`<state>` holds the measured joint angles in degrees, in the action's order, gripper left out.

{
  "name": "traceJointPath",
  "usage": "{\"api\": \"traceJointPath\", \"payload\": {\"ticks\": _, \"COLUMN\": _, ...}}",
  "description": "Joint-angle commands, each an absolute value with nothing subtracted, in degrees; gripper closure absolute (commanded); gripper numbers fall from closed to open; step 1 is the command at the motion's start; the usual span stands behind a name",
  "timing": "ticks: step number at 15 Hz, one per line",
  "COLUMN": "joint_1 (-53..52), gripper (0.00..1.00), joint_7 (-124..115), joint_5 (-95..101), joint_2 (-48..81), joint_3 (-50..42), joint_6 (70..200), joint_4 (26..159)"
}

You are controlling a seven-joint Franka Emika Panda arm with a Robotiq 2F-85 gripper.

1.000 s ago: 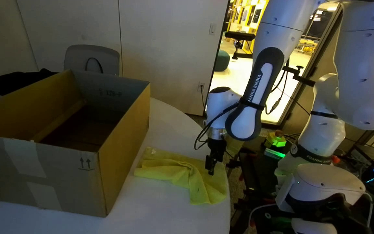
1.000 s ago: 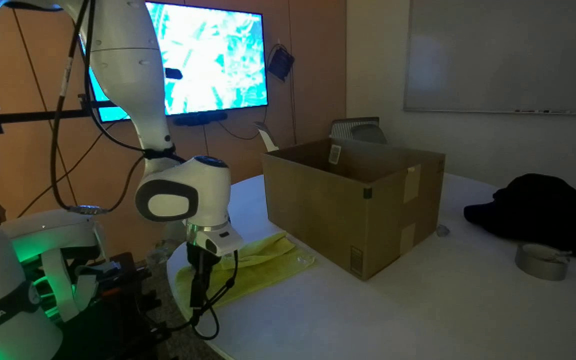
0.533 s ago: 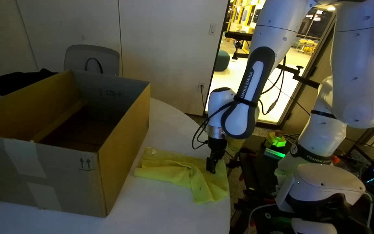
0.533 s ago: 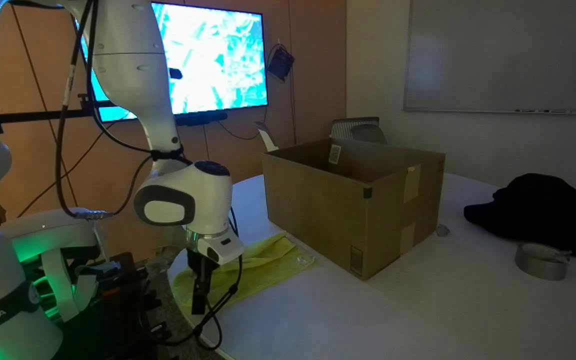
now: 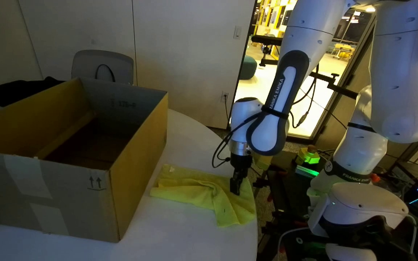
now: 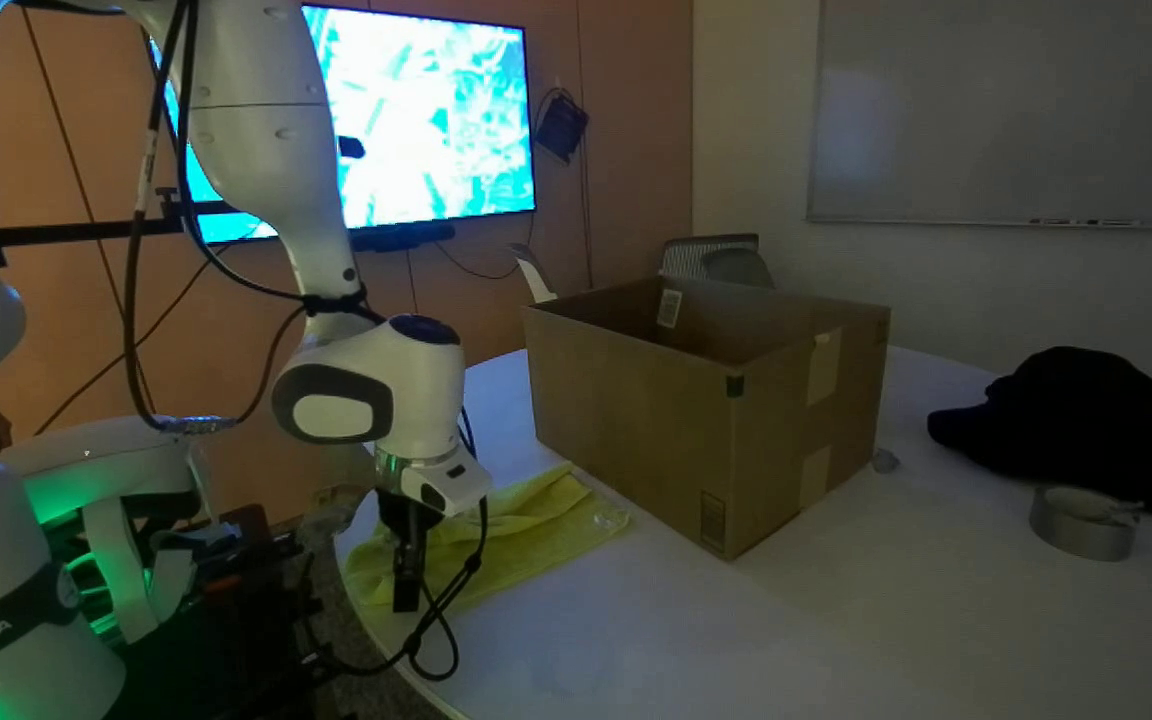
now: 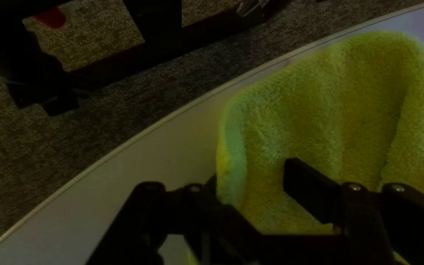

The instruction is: Put the marker on the yellow crop, wrap the marker up with the yellow cloth and put them in the box

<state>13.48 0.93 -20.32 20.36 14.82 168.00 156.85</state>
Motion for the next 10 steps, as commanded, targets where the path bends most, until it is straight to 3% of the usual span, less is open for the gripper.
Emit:
{"api": "traceJointPath", "payload": {"ticks": 1, "joint_1": 9.75, "gripper": 0.8, "joint_7": 0.57, "joint_5": -18.77, "joint_2": 17.84, "joint_3": 14.09, "joint_6": 167.92, "joint_4": 156.47}}
{"api": "traceJointPath", "payload": {"ticks": 5, "joint_1": 6.43, "gripper": 0.99, "joint_7": 0.2, "joint_5": -17.14, "joint_2": 15.25, "joint_3": 13.16, "joint_6": 167.63, "joint_4": 156.31}}
{"api": "traceJointPath", "payload": {"ticks": 10, "joint_1": 2.59, "gripper": 0.96, "joint_7": -1.05, "joint_5": -15.53, "joint_2": 11.62, "joint_3": 11.62, "joint_6": 167.85, "joint_4": 156.5}}
